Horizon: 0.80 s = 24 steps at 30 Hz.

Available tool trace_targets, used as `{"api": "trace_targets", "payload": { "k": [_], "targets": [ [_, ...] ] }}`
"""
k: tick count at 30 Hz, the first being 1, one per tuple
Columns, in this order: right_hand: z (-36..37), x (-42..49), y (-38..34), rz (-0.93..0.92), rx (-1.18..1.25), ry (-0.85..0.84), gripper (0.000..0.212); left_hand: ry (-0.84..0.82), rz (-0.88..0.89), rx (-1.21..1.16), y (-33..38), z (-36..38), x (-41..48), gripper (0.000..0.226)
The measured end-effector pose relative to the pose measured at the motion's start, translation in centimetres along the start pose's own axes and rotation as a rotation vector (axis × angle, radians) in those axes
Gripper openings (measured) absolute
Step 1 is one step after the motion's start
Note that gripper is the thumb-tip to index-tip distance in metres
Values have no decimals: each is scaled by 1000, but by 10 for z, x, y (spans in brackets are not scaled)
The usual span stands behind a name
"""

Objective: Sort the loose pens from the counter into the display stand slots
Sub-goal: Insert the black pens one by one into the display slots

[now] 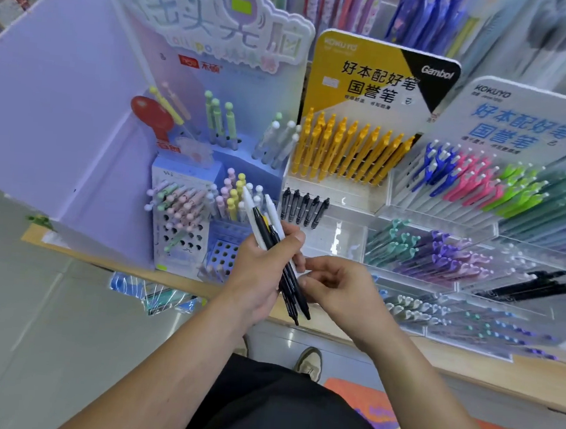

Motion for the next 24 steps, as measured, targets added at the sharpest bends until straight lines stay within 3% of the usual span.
{"api": "trace_targets", "payload": {
  "k": [4,8,13,18,22,24],
  "targets": [
    [-3,-8,-3,-36,113,76,25,-24,-16,-60,0,12,1,10],
    [-8,-11,-3,-61,58,213,26,-16,13,-65,-1,19,-1,10],
    [-24,-14,5,-71,125,279,24,30,74,50,-3,12,-1,13],
    [-37,-13,6,-79,163,279,16,87,71,206,-13,-2,-6,22],
    [-42,-10,5,-70,310,304,12,178,67,122,-13,-12,-1,16],
    [-44,-10,1,-77,263,259,12,232,77,70,-10,-19,2,18]
  ]
}}
Point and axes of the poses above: each hand's wrist, its own x-axis towards the middle knuckle, its own z-axis out of the palm, y = z × x, the point moved 4 cm from there along x, towards the middle knuckle, and after that the axes turned 7 degrees about -x, right-handed, at the moved point
